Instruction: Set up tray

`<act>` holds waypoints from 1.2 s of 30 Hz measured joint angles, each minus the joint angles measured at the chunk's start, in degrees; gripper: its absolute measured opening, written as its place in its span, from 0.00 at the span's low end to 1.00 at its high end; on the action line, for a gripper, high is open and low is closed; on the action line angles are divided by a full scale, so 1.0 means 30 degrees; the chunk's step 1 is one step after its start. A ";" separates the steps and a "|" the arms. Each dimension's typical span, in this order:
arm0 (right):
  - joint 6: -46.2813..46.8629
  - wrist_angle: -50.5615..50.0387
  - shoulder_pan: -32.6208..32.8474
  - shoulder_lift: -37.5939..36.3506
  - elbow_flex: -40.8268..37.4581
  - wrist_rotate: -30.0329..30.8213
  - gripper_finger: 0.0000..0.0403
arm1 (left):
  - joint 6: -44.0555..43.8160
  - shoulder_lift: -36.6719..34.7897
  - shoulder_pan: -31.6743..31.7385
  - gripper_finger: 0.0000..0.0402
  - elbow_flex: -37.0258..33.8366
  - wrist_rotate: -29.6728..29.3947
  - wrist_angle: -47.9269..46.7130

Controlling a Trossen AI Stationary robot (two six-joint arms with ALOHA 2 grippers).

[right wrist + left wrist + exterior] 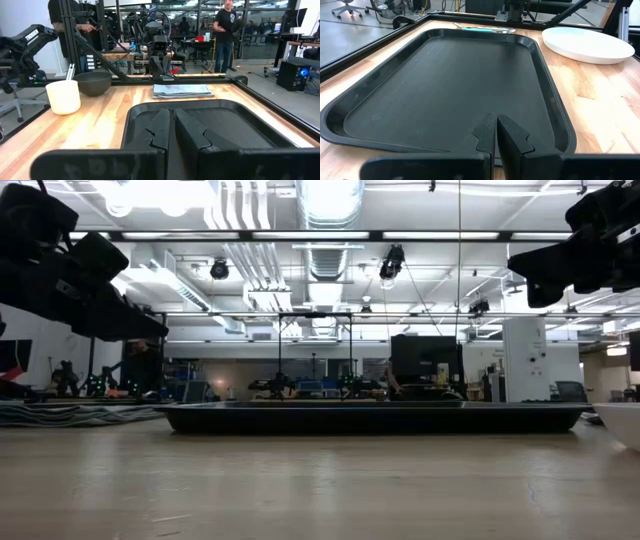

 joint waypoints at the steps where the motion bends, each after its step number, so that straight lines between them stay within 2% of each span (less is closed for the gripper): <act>1: 0.0021 -0.0001 0.0001 -0.0004 0.0003 0.0000 0.04 | -0.0003 -0.0003 0.0005 0.00 0.0003 -0.0003 0.0003; 36: 0.0006 0.0181 -0.0003 0.0000 -0.0001 0.0000 0.04 | 0.0004 -0.0003 0.0006 0.00 -0.0004 -0.0041 0.0310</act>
